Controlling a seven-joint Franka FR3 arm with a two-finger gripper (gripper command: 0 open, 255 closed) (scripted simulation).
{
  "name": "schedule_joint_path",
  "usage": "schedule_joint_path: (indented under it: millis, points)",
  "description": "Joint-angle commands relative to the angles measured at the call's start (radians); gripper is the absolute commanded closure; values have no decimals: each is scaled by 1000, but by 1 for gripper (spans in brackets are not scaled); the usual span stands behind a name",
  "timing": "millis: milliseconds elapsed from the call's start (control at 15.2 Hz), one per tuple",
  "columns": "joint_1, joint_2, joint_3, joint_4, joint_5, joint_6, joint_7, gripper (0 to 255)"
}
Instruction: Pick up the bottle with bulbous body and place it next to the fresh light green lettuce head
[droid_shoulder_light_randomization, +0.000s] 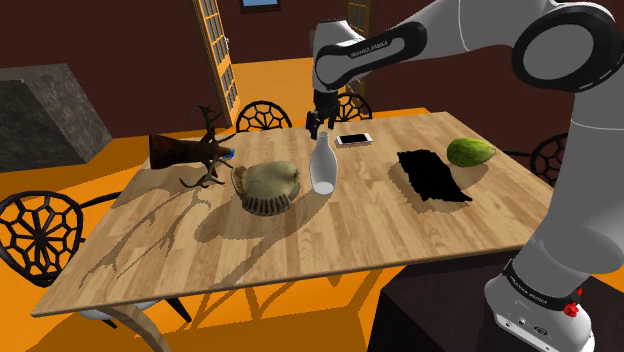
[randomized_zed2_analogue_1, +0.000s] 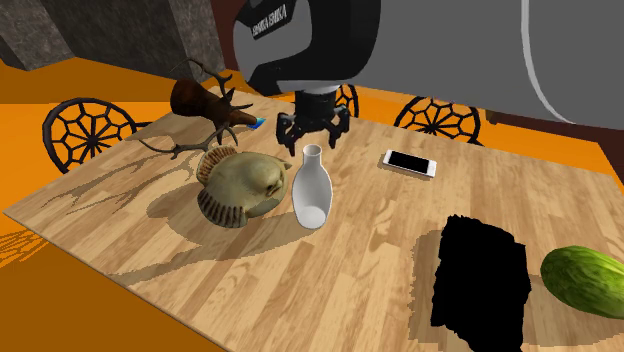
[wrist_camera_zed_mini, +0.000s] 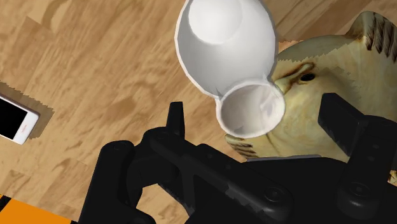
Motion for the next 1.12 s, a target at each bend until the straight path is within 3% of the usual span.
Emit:
schedule_joint_path:
  millis: [0, 330, 792, 858, 1056]
  points:
    - [1, 15, -1, -6, -3, 21, 1, 0]
    - [2, 40, -2, -31, -7, 72, 3, 0]
    - [2, 40, -2, -31, -7, 72, 3, 0]
    - [2, 40, -2, -31, -7, 72, 3, 255]
    - [2, 40, -2, -31, -7, 72, 3, 255]
